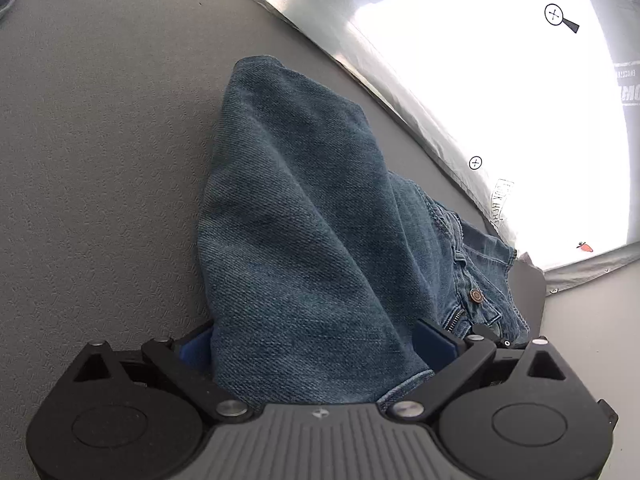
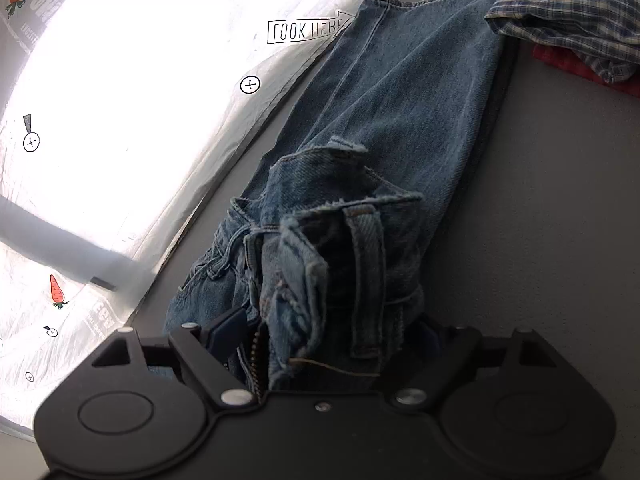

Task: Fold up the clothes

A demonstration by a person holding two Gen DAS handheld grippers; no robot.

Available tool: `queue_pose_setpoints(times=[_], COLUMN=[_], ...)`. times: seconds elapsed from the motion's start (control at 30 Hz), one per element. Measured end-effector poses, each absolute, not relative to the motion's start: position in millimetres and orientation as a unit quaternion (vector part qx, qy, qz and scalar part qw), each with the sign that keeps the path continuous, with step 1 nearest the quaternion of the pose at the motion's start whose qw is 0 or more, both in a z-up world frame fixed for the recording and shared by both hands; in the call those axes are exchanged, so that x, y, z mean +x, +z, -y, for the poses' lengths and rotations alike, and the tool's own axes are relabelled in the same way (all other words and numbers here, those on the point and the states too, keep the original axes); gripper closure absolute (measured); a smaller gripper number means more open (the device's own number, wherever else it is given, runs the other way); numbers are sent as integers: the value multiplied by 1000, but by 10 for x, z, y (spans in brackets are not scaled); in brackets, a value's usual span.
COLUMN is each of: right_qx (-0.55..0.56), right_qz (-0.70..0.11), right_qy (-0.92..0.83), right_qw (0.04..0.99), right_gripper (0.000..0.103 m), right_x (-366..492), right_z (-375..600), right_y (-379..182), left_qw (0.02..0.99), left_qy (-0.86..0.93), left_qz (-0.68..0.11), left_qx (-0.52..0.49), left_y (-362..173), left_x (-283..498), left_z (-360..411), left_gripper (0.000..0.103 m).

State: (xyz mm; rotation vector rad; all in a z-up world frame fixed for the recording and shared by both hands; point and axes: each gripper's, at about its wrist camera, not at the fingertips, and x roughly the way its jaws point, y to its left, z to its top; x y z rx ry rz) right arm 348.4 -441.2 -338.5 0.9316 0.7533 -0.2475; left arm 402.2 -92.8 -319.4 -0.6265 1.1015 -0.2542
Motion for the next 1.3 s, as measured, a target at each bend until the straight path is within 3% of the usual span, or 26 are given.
queue_pose_setpoints(times=[0.03,0.07,0.1,0.13,0.2,0.27,0.43,0.7,0.77,0.9,0.93,1.0,1.13,1.3], right_qx=[443,440,426,417,403,392,389,399,369,265,242,215,181,196], right_qz=[-348,-350,-358,-363,-362,-360,-370,-424,-448,-477,-477,-465,-433,-398], right_qy=[-122,-129,-140,-143,-139,-130,-87,17,46,88,91,82,7,-126], right_qw=[817,817,819,821,829,836,839,813,813,833,840,855,883,887], right_gripper=[28,37,54,65,72,75,80,80,77,61,59,50,49,49], right_x=[3514,3554,3586,3601,3577,3539,3382,2895,2764,2576,2535,2470,2266,2330], right_z=[4403,4385,4359,4333,4261,4184,3866,2737,2385,2034,2067,2241,2854,3762], right_y=[-3390,-3384,-3364,-3346,-3294,-3236,-3110,-3044,-3049,-2974,-2923,-2825,-2637,-2688], left_qw=[815,830,836,841,837,837,856,858,858,855,855,868,892,894], left_qy=[-114,-108,-106,-104,-88,-76,-61,15,40,90,101,103,103,-55], left_qz=[-507,-504,-502,-500,-504,-498,-478,-491,-495,-502,-502,-480,-438,-445], left_qx=[-256,-215,-194,-177,-196,-212,-185,-147,-130,-96,-88,-71,-39,-22], left_y=[-3153,-3102,-3067,-3034,-2969,-2854,-2587,-2487,-2470,-2435,-2418,-2296,-2067,-2352], left_x=[4003,3978,3968,3959,3974,3984,3941,3442,3305,3031,2970,2929,2858,3106], left_z=[1040,1148,1212,1266,1253,1187,937,-82,-326,-814,-918,-946,-972,-70], left_gripper=[17,46,60,62,70,72,73,73,72,52,54,44,42,42])
